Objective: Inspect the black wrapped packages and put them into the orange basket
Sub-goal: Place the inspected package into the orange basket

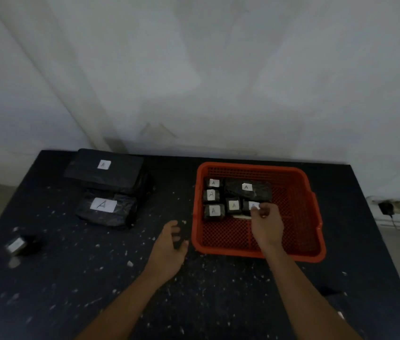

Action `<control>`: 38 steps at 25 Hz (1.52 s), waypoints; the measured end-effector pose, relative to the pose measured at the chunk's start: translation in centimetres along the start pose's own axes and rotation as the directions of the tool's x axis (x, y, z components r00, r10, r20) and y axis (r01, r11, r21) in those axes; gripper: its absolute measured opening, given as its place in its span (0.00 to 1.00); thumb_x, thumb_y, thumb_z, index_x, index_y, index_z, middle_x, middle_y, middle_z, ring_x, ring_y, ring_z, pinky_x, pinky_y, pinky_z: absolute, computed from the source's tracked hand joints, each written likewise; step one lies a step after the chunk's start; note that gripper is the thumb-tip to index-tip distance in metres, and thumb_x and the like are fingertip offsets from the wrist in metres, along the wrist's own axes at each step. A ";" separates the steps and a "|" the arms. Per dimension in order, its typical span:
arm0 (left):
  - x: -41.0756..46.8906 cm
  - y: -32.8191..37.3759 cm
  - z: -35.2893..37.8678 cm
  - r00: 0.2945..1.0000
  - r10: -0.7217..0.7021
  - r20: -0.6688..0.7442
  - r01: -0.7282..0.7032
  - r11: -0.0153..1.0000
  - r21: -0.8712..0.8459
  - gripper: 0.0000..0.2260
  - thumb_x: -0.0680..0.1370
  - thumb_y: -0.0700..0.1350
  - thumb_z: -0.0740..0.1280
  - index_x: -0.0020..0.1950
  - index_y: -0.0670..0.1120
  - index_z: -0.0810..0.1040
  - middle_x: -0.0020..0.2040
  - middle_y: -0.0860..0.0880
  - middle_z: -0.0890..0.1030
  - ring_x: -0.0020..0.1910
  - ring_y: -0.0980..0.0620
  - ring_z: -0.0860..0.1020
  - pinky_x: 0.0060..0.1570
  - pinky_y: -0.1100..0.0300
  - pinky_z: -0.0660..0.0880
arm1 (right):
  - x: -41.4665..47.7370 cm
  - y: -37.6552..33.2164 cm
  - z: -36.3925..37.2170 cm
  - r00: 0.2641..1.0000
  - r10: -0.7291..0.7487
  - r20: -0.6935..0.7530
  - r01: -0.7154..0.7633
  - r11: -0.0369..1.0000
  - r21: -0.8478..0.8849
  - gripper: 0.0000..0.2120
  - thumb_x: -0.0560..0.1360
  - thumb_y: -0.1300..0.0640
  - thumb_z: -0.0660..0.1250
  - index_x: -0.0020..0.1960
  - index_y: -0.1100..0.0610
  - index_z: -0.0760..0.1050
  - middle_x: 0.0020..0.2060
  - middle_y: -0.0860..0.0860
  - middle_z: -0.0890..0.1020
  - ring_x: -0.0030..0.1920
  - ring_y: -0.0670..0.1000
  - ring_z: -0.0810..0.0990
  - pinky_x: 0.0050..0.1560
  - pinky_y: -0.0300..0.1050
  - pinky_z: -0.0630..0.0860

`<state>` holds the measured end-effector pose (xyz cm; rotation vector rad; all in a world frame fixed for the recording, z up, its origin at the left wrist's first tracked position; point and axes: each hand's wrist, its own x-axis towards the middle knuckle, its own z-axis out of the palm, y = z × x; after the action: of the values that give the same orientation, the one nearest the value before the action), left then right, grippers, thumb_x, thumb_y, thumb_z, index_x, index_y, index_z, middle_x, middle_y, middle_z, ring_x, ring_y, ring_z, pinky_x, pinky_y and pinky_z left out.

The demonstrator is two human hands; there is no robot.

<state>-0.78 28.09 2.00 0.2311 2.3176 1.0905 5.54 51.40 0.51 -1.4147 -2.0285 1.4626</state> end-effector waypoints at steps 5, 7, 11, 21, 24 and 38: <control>-0.6 -3.4 -4.6 0.991 -0.102 -0.082 0.094 0.991 -0.098 0.25 0.78 0.42 0.66 0.73 0.47 0.61 0.66 0.49 0.72 0.60 0.53 0.74 0.55 0.61 0.74 | -5.8 -4.4 5.1 0.960 -0.182 0.214 0.171 0.983 0.068 0.02 0.79 0.56 0.66 0.52 0.52 0.76 0.44 0.48 0.81 0.43 0.47 0.81 0.42 0.38 0.75; -0.5 -5.0 -6.8 0.985 -0.136 -0.106 0.121 0.983 -0.136 0.24 0.79 0.41 0.65 0.73 0.46 0.61 0.67 0.48 0.72 0.60 0.52 0.75 0.55 0.59 0.74 | -7.2 -5.6 7.9 0.934 -0.208 0.291 0.202 0.978 0.049 0.00 0.79 0.56 0.67 0.49 0.51 0.76 0.42 0.49 0.81 0.43 0.48 0.81 0.43 0.38 0.75; 0.4 -8.3 -11.5 0.957 -0.222 -0.187 0.188 0.964 -0.187 0.22 0.79 0.42 0.65 0.72 0.46 0.63 0.66 0.48 0.73 0.60 0.51 0.75 0.53 0.59 0.74 | -9.6 -7.6 13.6 0.886 -0.165 0.433 0.186 0.983 -0.006 0.01 0.79 0.55 0.67 0.49 0.50 0.76 0.42 0.49 0.82 0.45 0.49 0.82 0.45 0.40 0.78; 6.3 -15.7 -20.7 0.926 -0.294 -0.237 0.257 0.950 -0.175 0.21 0.76 0.45 0.67 0.67 0.46 0.69 0.65 0.45 0.74 0.60 0.49 0.76 0.63 0.48 0.74 | -11.3 -9.2 27.8 0.844 0.096 0.528 0.007 0.982 -0.189 0.18 0.79 0.53 0.67 0.67 0.55 0.71 0.59 0.50 0.77 0.52 0.45 0.77 0.48 0.34 0.70; 7.8 -16.8 -22.0 0.926 -0.296 -0.235 0.263 0.951 -0.163 0.25 0.75 0.47 0.67 0.70 0.45 0.66 0.69 0.44 0.71 0.65 0.46 0.73 0.67 0.45 0.71 | -11.1 -9.0 30.1 0.867 0.156 0.474 -0.052 0.973 -0.226 0.25 0.78 0.51 0.67 0.72 0.56 0.67 0.66 0.54 0.76 0.62 0.52 0.76 0.56 0.40 0.71; 9.5 -17.5 -23.6 0.930 -0.357 -0.082 0.333 0.917 -0.220 0.26 0.75 0.56 0.67 0.70 0.48 0.67 0.66 0.45 0.70 0.60 0.47 0.74 0.61 0.51 0.74 | -12.0 -7.5 30.7 0.842 0.219 0.493 -0.161 0.974 -0.157 0.27 0.77 0.47 0.68 0.74 0.48 0.67 0.72 0.50 0.69 0.69 0.54 0.71 0.70 0.53 0.70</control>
<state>-20.43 4.80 -3.04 -0.3217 2.2158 1.1690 -13.60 23.82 -3.50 -1.4150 -2.3539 2.0163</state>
